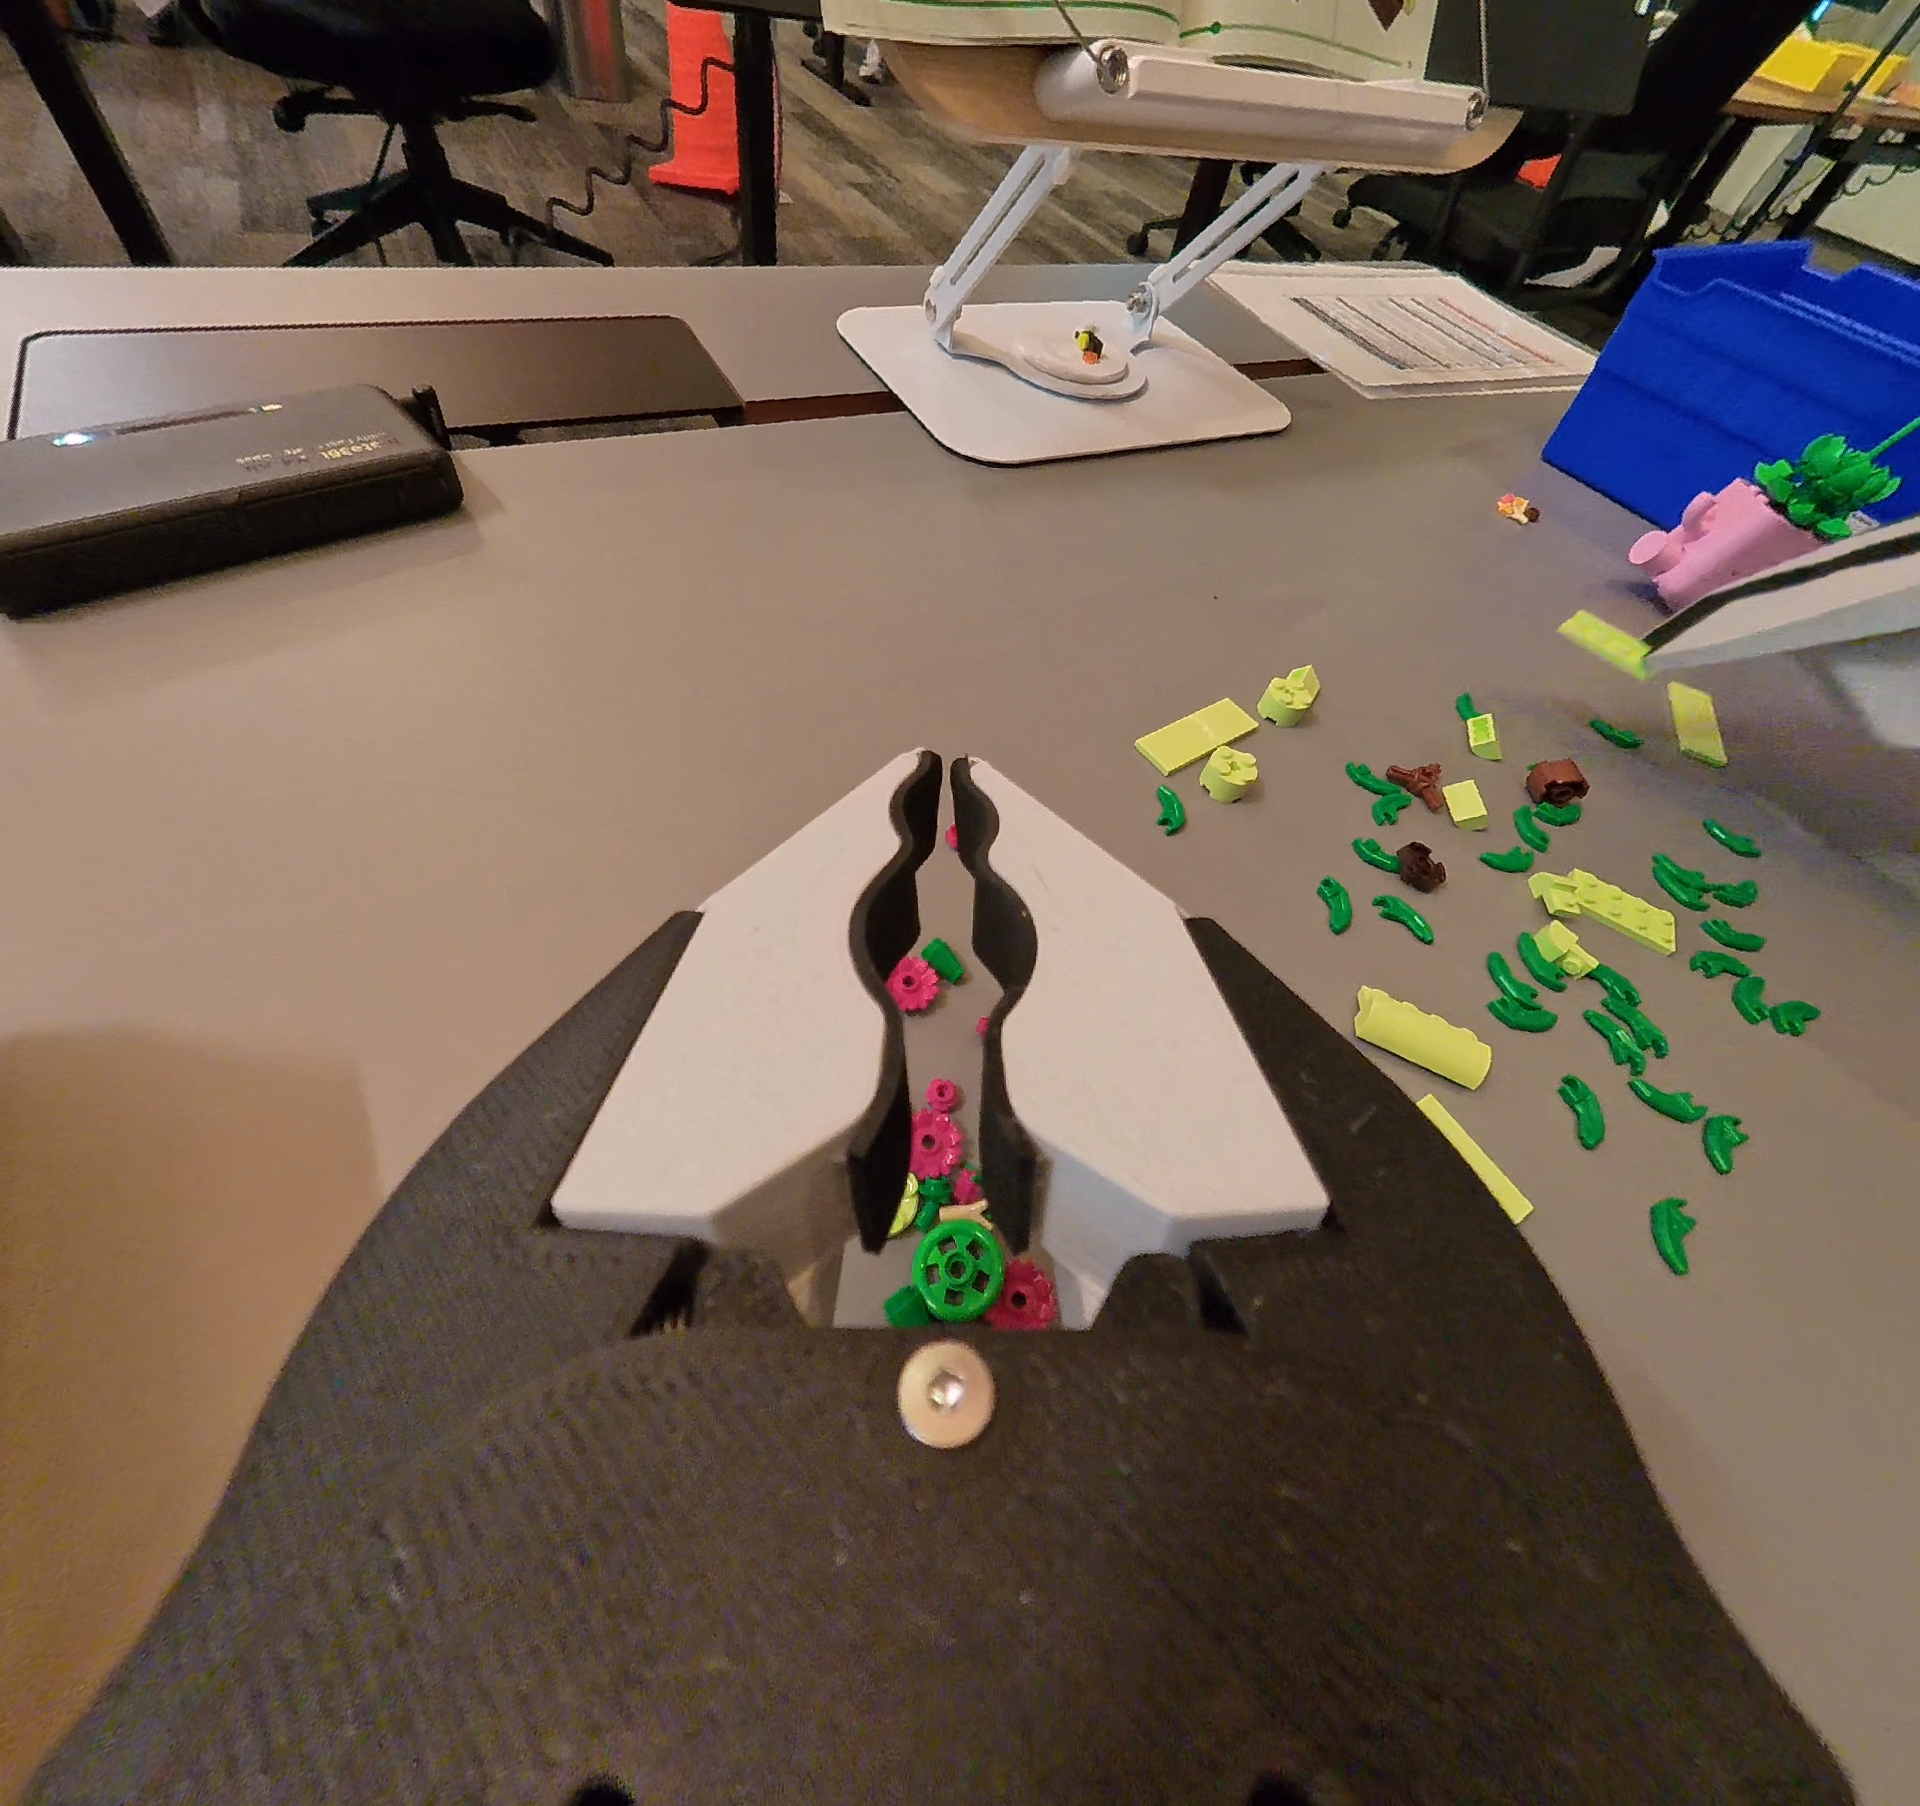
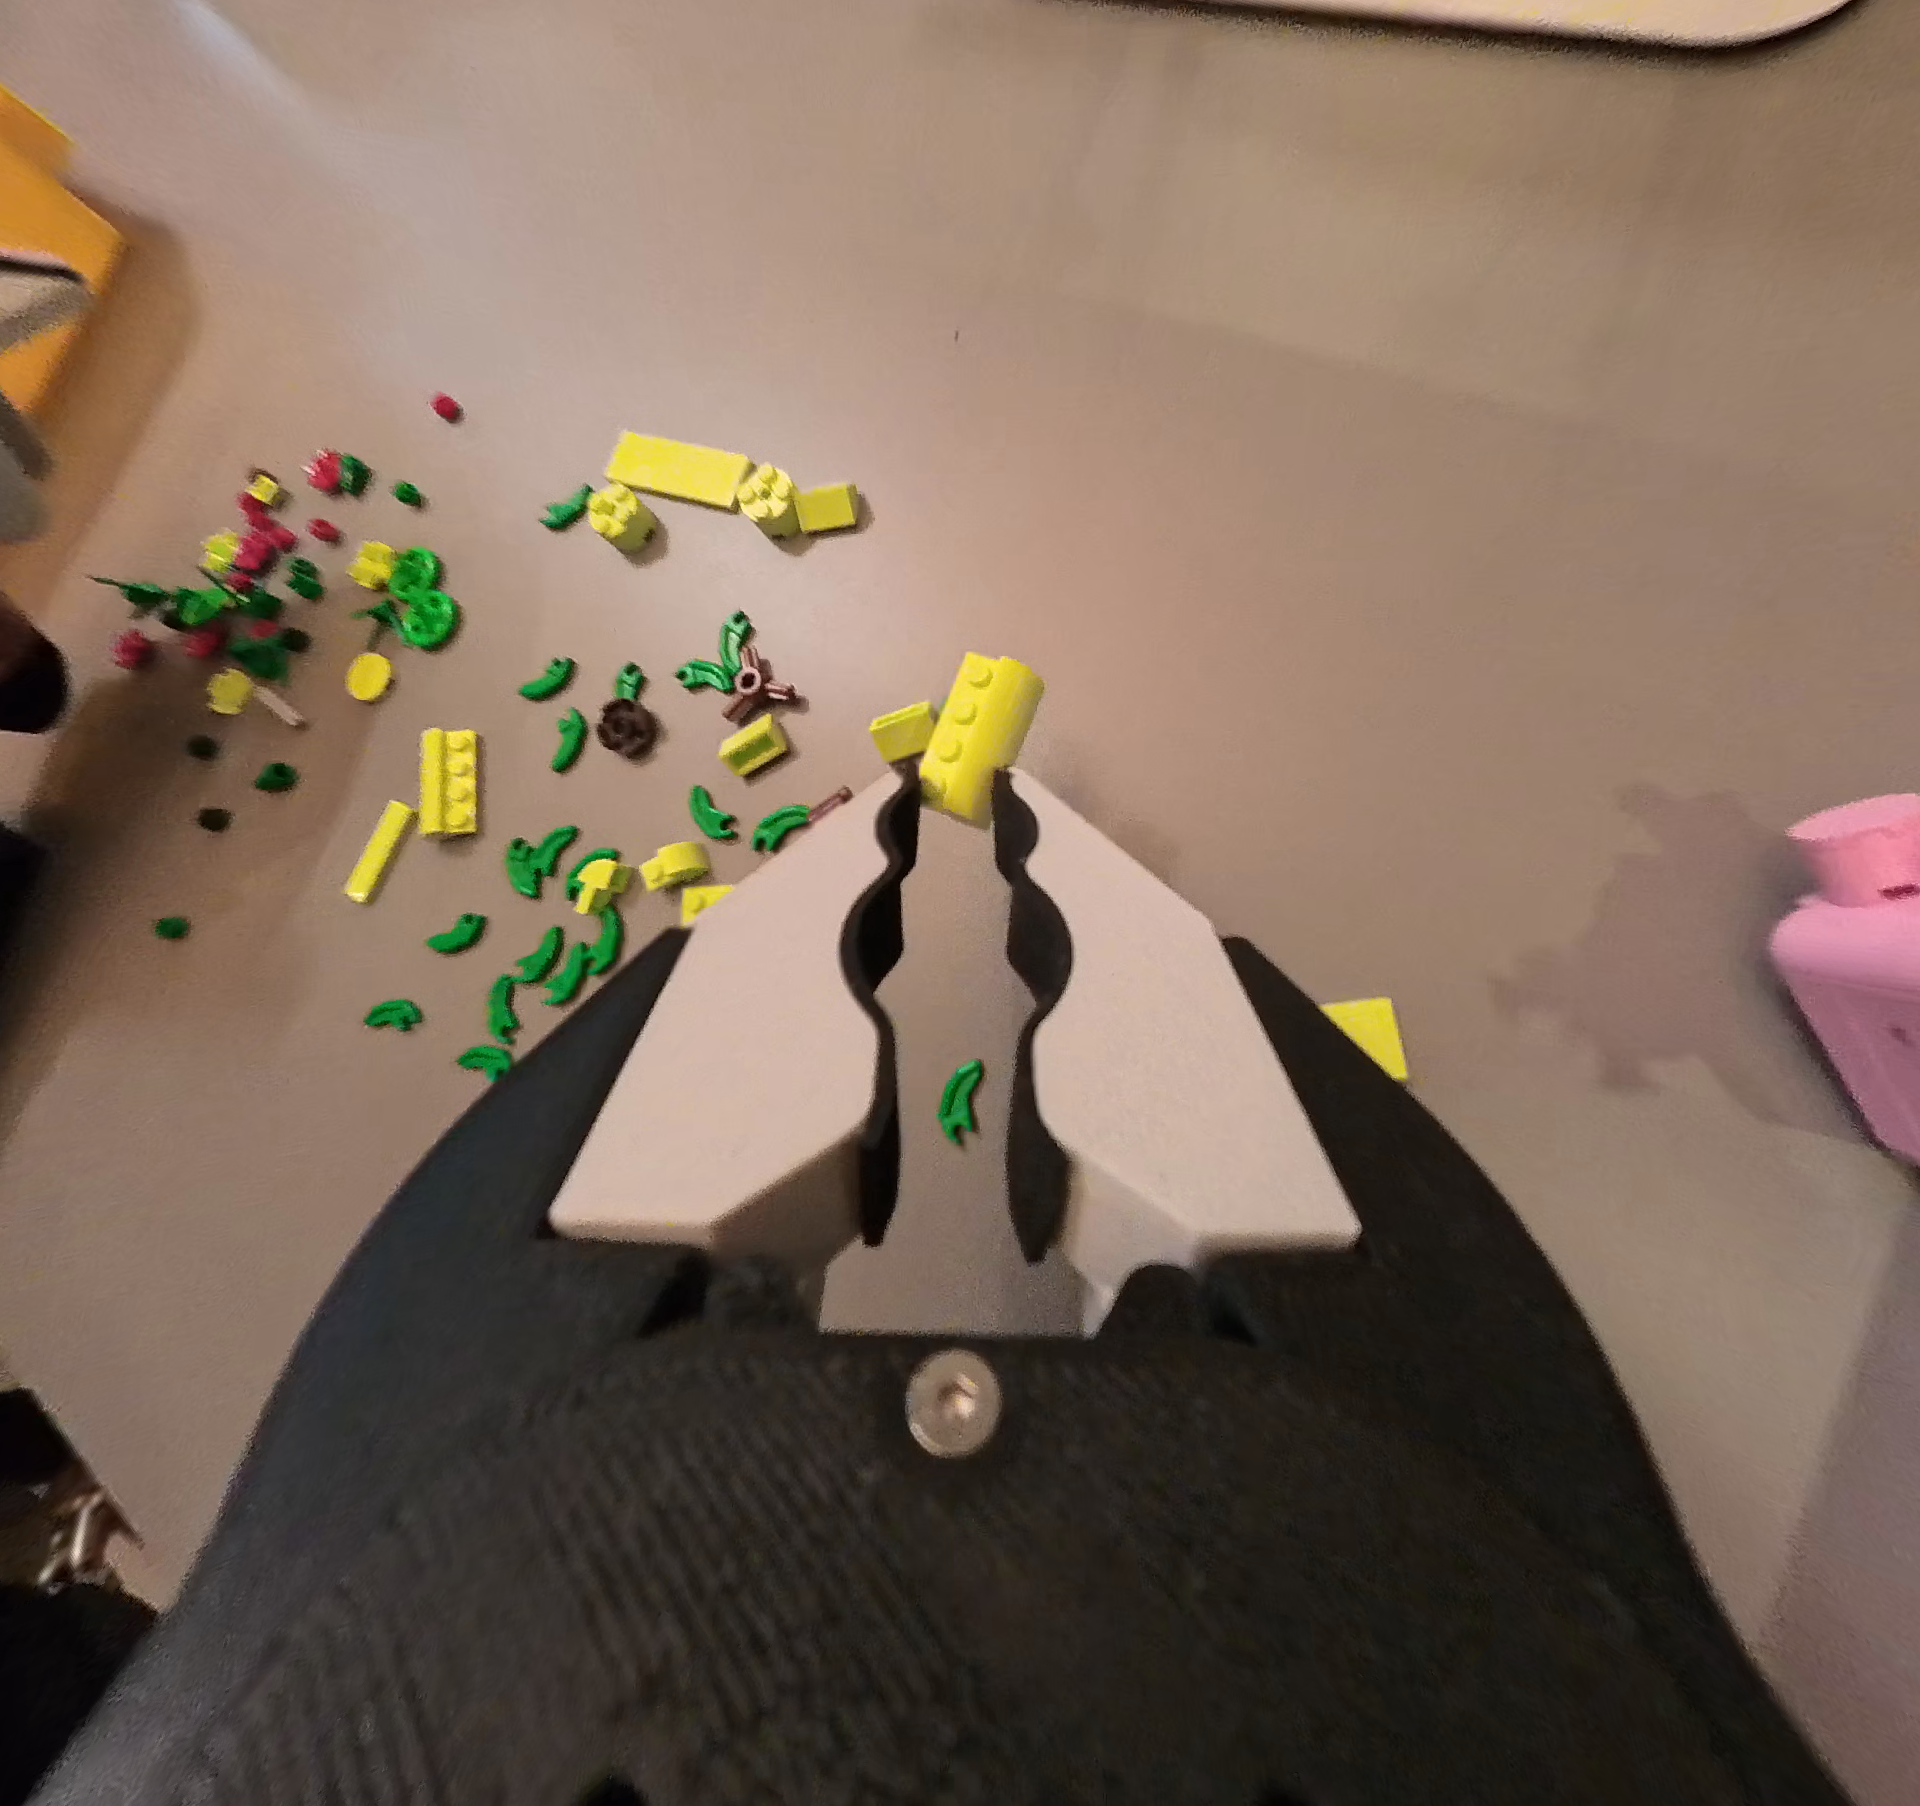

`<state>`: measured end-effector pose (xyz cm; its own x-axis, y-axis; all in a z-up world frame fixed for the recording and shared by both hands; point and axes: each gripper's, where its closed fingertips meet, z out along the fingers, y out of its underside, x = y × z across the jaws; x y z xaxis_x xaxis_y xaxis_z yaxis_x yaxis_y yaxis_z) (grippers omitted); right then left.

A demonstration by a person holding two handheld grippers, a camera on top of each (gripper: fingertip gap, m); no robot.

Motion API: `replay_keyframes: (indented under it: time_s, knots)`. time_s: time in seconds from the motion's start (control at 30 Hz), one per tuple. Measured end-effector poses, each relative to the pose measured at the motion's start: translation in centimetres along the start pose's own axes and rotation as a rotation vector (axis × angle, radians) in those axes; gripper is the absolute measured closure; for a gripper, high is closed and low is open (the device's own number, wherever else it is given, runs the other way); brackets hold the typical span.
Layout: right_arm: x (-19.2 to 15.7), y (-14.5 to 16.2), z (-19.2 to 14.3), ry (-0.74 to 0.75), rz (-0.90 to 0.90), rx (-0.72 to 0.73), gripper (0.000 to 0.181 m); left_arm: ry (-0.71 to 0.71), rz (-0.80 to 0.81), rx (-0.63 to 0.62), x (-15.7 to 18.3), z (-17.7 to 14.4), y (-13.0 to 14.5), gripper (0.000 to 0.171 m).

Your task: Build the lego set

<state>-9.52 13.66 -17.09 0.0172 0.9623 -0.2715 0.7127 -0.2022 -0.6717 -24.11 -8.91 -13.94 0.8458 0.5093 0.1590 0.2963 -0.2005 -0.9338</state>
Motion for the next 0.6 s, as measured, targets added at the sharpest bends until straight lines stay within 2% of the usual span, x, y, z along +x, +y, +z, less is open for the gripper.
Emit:
replay_keyframes:
  time_s: [0.13, 0.23, 0.33, 0.47, 0.53, 0.6]
  knots:
    - [0.2, -1.2, -2.7, 0.009, 0.000, 0.051, 0.170, -0.001, 0.000, 0.000, 0.0, 0.0, 0.0, 0.171]
    - [-0.3, -0.7, -3.4, -0.013, 0.001, 0.028, 0.170, 0.001, 0.000, -0.002, 0.1, 0.0, 0.1, 0.171]
    - [-0.8, 1.5, -2.6, -0.014, -0.018, -0.055, 0.170, 0.003, 0.004, -0.006, 0.2, 0.1, 0.1, 0.171]
    - [-0.4, 4.8, -0.4, 0.077, -0.094, -0.181, 0.170, 0.004, 0.008, -0.006, 0.4, 0.1, 0.1, 0.171]
    - [0.0, 5.3, 0.1, 0.136, -0.127, -0.203, 0.170, 0.004, 0.009, -0.006, 0.4, 0.1, 0.1, 0.171]
    - [0.2, 5.0, -0.1, 0.163, -0.145, -0.198, 0.161, 0.004, 0.008, -0.005, 0.3, 0.1, 0.1, 0.171]
